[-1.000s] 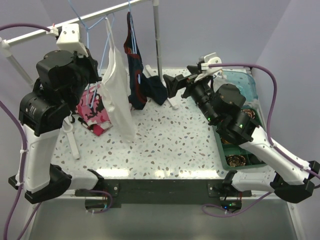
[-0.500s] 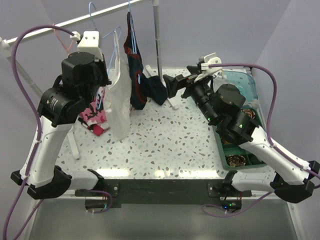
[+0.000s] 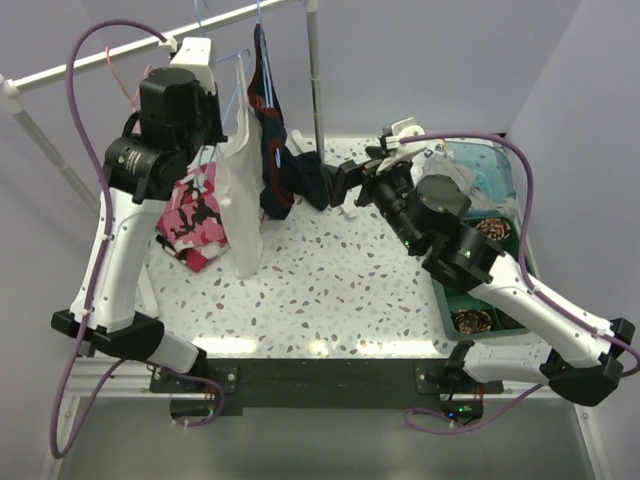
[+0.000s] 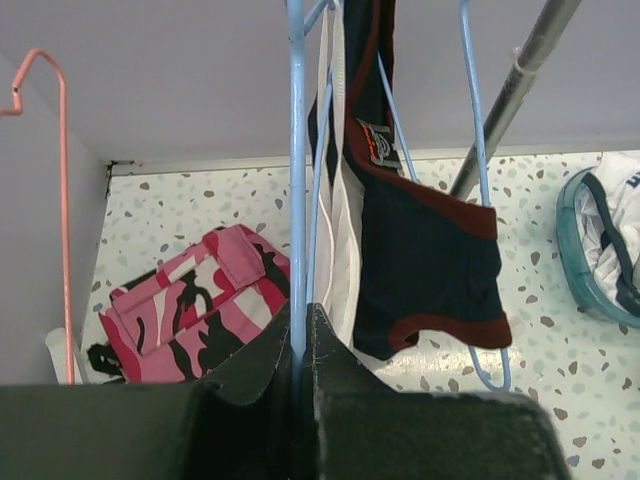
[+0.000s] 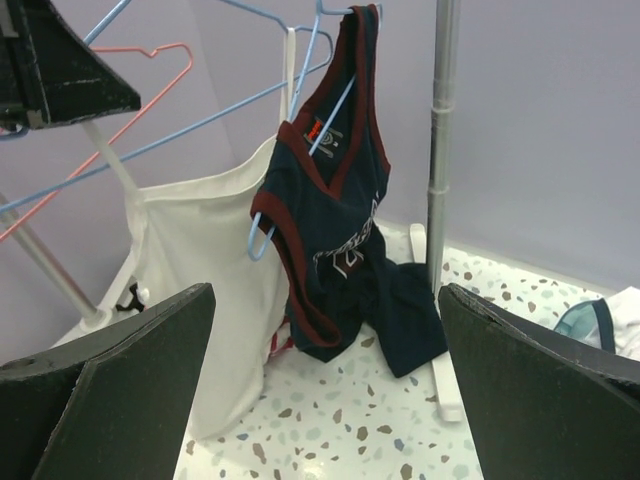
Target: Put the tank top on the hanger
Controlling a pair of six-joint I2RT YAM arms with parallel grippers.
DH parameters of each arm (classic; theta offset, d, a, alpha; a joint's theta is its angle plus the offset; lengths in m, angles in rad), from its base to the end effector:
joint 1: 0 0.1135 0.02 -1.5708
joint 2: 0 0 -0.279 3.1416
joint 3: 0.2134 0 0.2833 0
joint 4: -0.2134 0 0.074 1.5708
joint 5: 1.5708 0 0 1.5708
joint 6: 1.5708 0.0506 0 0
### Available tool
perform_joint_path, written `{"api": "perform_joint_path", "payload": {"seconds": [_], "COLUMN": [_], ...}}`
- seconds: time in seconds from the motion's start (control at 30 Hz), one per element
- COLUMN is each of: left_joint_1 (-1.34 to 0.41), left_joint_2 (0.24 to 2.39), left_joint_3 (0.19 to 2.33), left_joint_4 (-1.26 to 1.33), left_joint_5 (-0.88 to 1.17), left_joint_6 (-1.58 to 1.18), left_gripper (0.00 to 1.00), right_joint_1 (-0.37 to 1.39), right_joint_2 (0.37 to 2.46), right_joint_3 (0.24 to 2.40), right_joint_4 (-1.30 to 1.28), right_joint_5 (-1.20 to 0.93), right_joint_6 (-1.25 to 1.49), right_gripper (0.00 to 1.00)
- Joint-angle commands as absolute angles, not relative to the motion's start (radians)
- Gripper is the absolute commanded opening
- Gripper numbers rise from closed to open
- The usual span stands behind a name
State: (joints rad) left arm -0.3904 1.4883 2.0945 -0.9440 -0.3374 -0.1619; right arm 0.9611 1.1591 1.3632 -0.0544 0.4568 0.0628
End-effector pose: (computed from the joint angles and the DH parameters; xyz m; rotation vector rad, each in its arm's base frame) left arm 0.2886 -0.1007 0.5583 -0.0111 1.8892 -0.0550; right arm 0.1817 0.2212 0.5019 -0.2684 1.4319 0.5157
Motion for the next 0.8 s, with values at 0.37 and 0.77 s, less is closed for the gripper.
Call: {"api": "perform_joint_path", "payload": {"seconds": [0.37,0.77], "left_joint_1": [-0.299,-0.291], "left_joint_2": [1.528,1.480], "left_joint_3": [2.113,1.945], "left_joint_4": [-0.854,-0.779], "left_joint_5": [-0.229,-0.189], "left_joint_6": [-0.181,-0.209], "left_gripper": [0.00,0.00], "right_joint_1": [0.962,0.962], "right_joint_2": [1.177,1.157], "right_joint_3": [1.335,1.298], "right_joint_4": [-0.005,-0.005], "right_joint_5": [0.413,0.410], "right_joint_6": [0.106,0.120], "right_gripper": [0.98,0.98]}}
